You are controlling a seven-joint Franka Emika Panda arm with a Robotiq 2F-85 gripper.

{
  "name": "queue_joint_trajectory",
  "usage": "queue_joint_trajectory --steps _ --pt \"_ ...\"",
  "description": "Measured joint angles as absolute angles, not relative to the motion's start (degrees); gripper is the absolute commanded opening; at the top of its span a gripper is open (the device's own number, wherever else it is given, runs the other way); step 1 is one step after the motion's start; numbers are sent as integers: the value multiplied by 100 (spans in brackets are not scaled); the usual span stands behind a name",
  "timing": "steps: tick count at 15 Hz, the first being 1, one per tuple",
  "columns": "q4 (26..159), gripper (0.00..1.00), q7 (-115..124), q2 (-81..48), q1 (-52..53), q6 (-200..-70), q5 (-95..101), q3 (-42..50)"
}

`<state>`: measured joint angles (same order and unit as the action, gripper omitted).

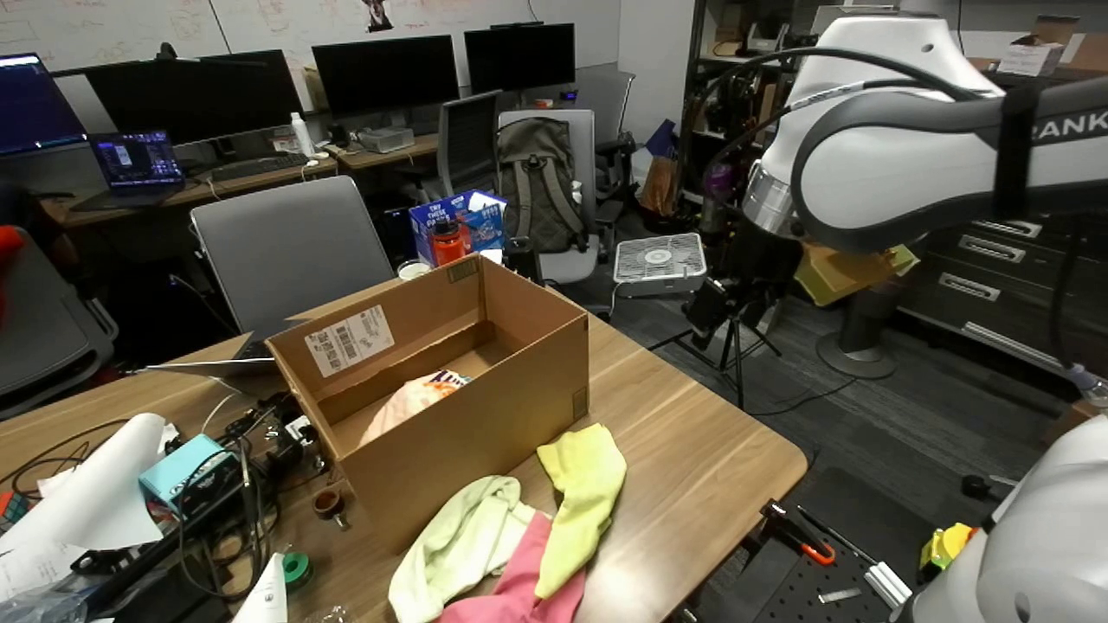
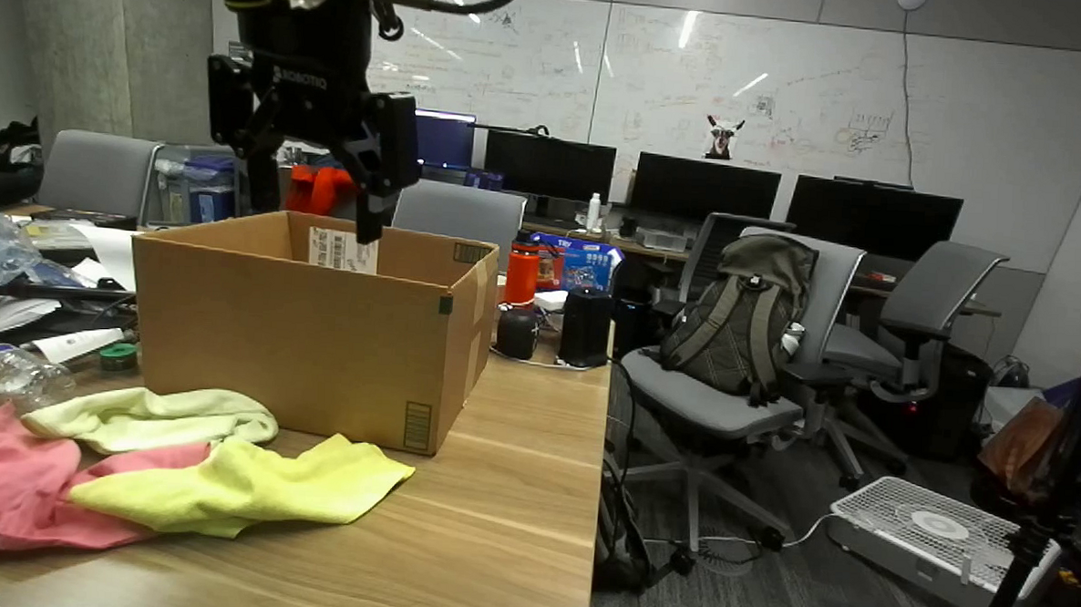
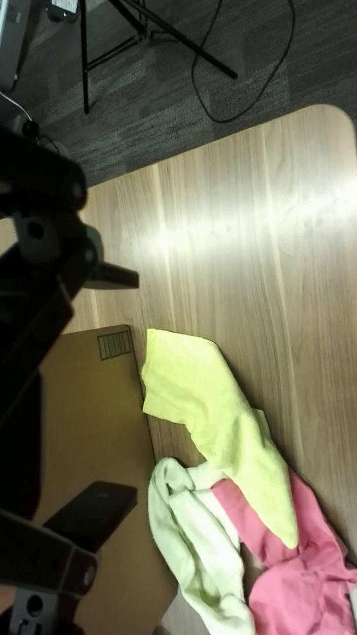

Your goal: Put the yellow and pink clothes in the box.

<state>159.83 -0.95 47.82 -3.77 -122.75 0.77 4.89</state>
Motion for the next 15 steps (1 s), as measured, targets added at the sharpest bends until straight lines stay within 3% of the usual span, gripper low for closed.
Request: queue_joint_trajectory --steps 15 --pt "15649 100 -228 2442 95 -13628 79 145"
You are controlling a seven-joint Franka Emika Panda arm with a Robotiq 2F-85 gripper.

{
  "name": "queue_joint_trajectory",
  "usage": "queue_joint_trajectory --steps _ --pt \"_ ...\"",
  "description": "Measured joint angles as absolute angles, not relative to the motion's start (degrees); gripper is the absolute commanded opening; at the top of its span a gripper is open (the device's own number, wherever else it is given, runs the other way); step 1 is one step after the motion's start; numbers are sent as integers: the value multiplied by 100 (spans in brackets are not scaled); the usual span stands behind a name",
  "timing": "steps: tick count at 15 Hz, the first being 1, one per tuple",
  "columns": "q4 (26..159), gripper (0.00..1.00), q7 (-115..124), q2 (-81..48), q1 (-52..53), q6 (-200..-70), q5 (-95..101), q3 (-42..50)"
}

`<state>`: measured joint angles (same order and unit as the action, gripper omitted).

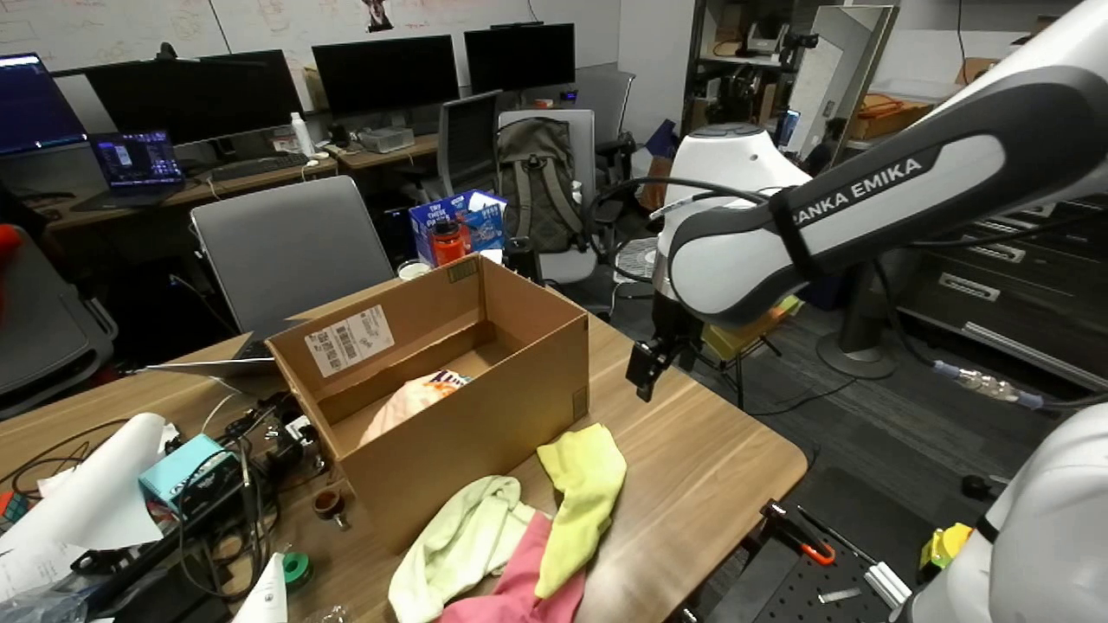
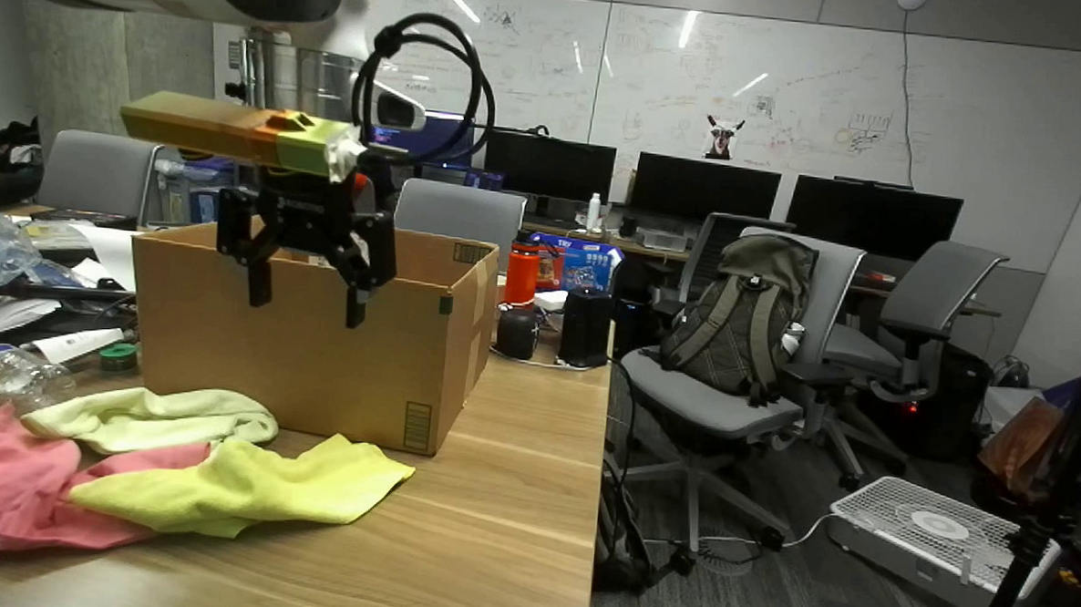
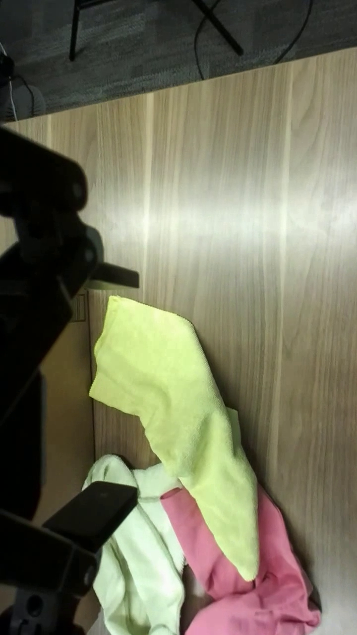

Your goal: Put the yellow and pink clothes in the box.

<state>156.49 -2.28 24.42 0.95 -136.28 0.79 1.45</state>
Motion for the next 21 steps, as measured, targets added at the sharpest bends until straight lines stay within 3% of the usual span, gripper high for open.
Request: queue_joint_trajectory --steps 21 --pt "14605 100 -382 -398 329 -14487 -19 -274"
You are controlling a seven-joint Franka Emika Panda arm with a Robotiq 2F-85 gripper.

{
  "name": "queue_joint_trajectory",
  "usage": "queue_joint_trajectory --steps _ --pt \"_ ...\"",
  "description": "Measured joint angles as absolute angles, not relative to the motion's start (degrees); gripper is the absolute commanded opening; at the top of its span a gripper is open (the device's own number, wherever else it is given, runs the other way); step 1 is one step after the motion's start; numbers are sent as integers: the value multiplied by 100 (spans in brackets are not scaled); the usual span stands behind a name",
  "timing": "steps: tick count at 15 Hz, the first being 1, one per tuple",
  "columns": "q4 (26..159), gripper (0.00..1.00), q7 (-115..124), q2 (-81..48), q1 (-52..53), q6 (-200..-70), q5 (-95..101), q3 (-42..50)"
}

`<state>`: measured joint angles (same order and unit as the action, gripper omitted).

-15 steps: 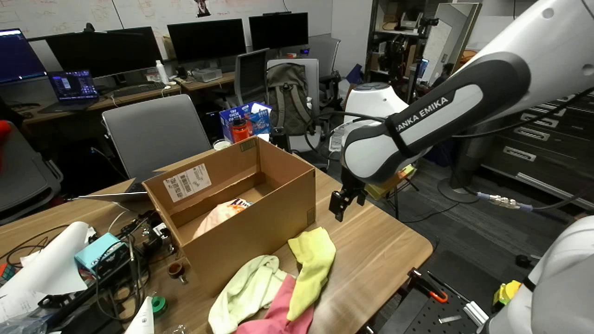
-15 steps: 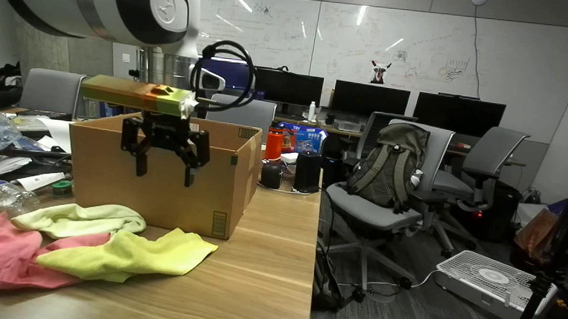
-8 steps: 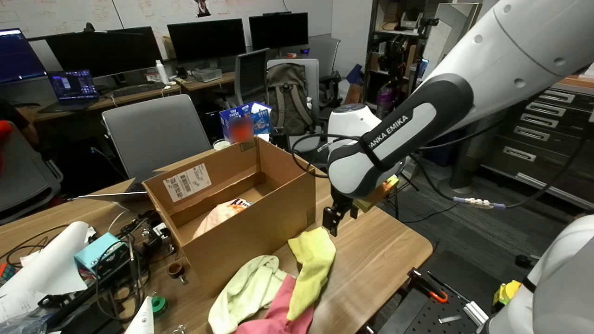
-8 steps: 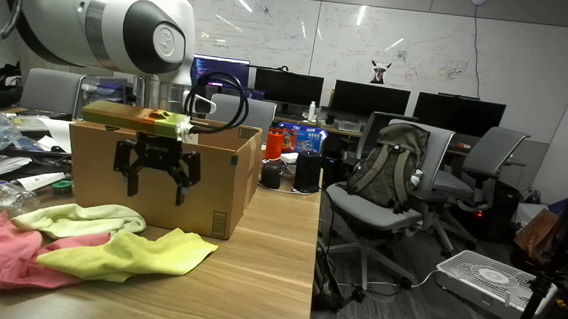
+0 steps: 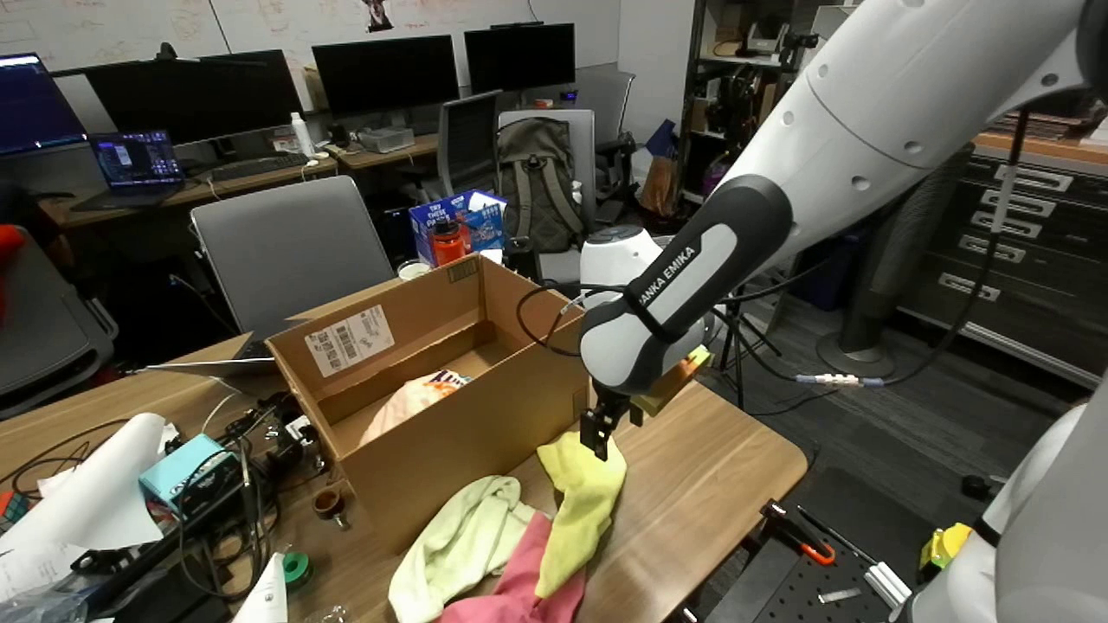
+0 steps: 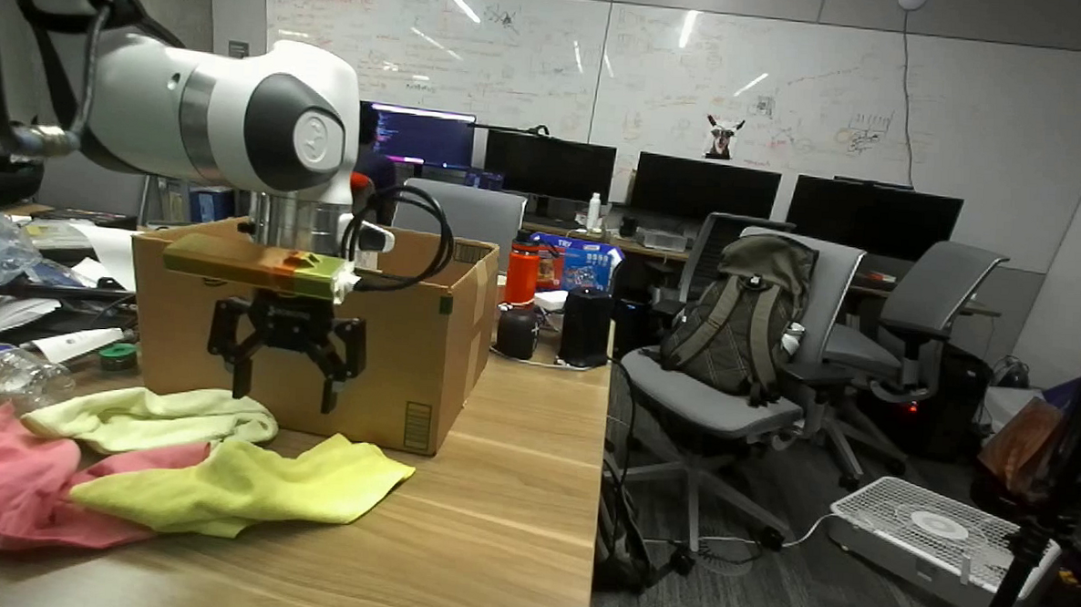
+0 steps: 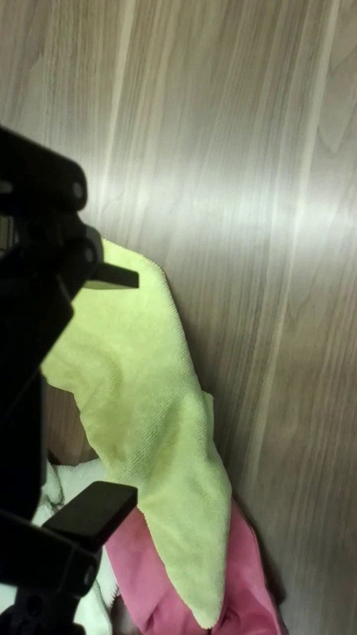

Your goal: Put the yellow and pink clothes in the box.

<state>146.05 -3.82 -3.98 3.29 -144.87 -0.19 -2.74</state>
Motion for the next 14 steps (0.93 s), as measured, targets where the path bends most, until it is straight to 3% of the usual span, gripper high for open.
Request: queue_joint_trajectory --steps 14 --pt "13990 100 -1373 -1638 -200 -15177 -1522 -535"
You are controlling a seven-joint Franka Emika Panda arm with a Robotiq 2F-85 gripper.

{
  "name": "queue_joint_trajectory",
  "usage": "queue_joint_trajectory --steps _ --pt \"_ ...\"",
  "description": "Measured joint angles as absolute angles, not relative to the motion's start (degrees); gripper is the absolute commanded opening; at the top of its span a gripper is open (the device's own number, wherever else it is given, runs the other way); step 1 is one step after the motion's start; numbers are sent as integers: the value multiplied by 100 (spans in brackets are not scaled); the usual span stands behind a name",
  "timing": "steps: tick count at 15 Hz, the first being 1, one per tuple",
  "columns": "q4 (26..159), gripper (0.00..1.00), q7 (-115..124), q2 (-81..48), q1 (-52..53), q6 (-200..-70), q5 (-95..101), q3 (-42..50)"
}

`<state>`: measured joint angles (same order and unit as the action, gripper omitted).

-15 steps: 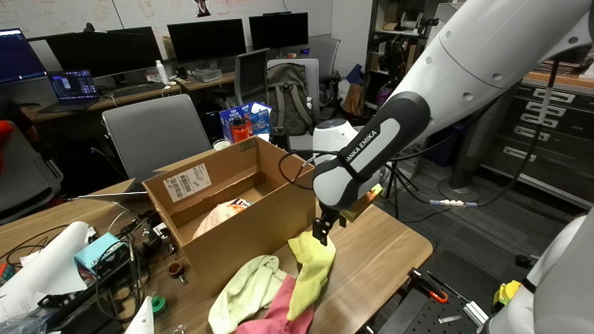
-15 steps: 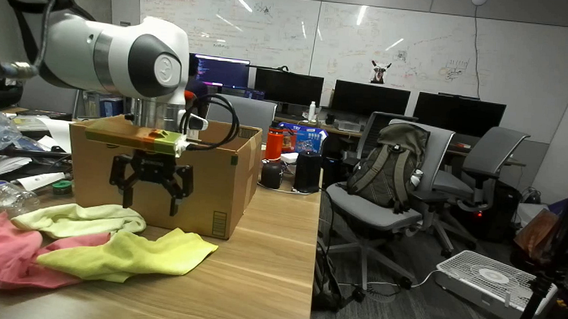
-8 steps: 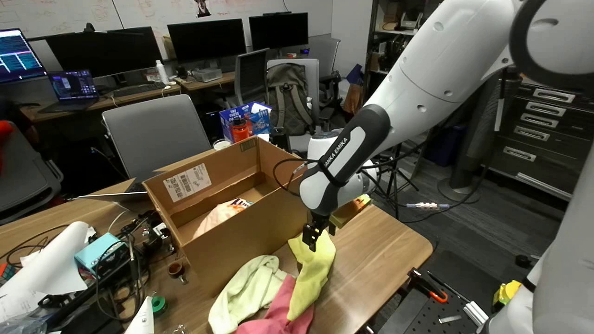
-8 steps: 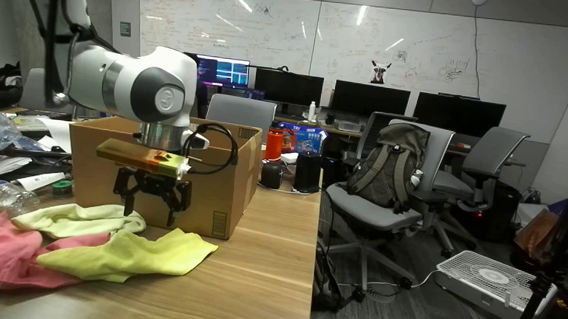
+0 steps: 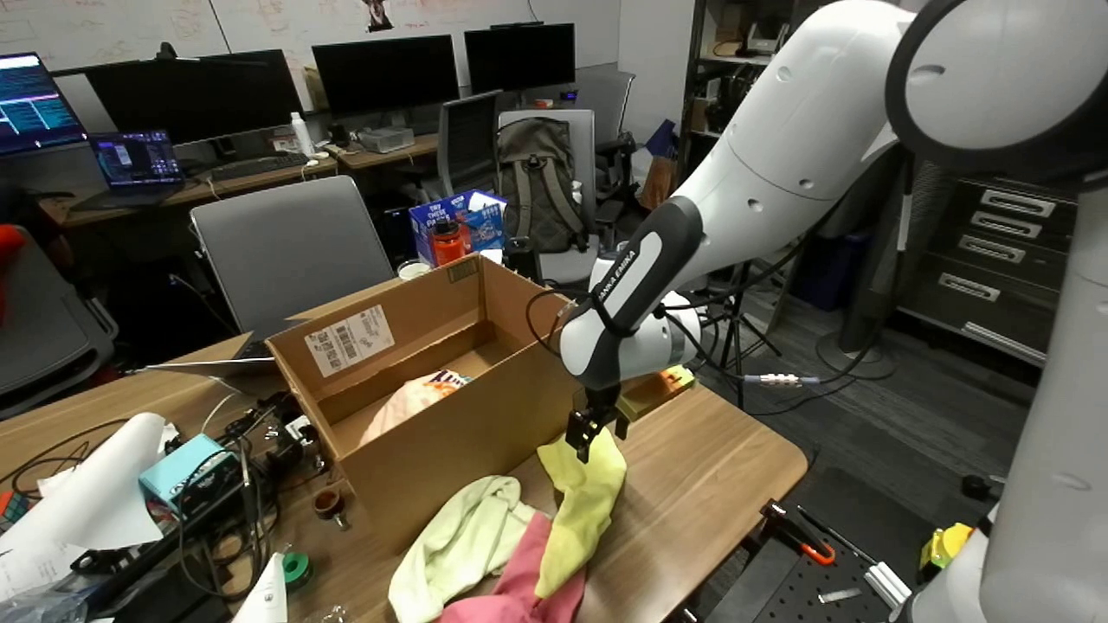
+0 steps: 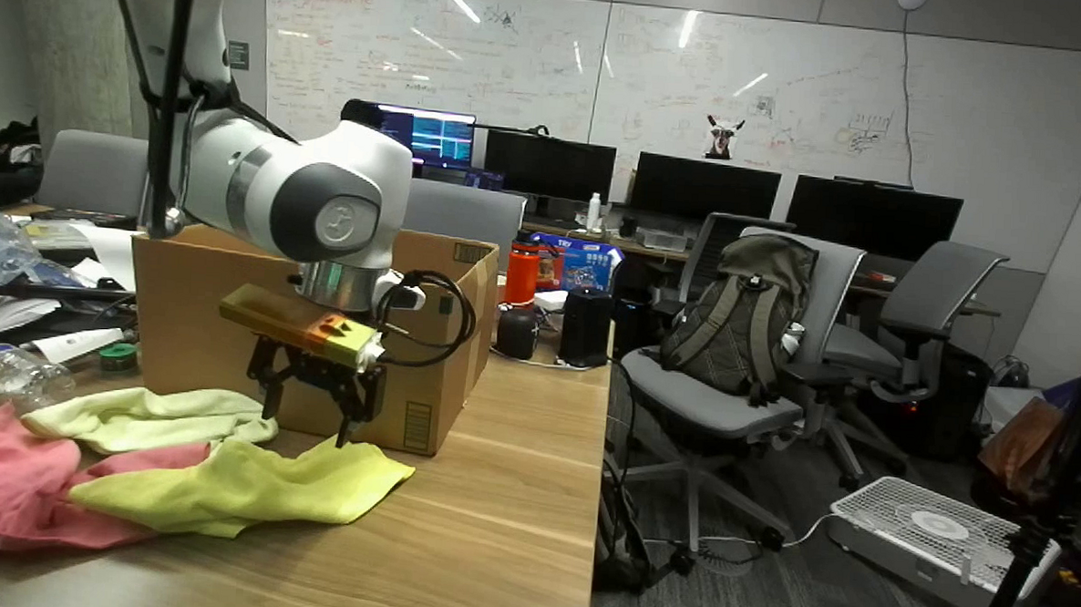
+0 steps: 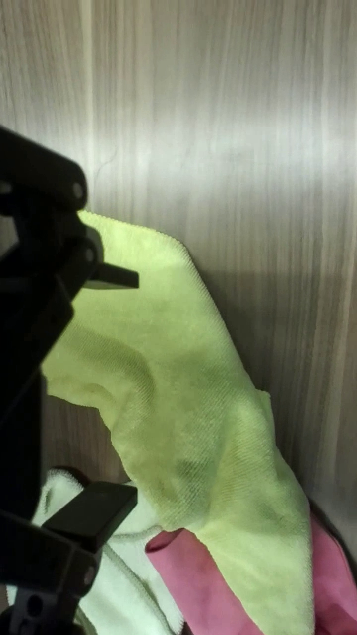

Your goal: Put the yellow and pink clothes in the box.

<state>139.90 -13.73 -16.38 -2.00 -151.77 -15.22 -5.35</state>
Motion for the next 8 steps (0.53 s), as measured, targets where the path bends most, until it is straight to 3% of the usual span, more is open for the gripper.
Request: queue_joint_trajectory --steps 8 --pt "14165 100 -1400 -1743 -212 -15369 -1468 -663"
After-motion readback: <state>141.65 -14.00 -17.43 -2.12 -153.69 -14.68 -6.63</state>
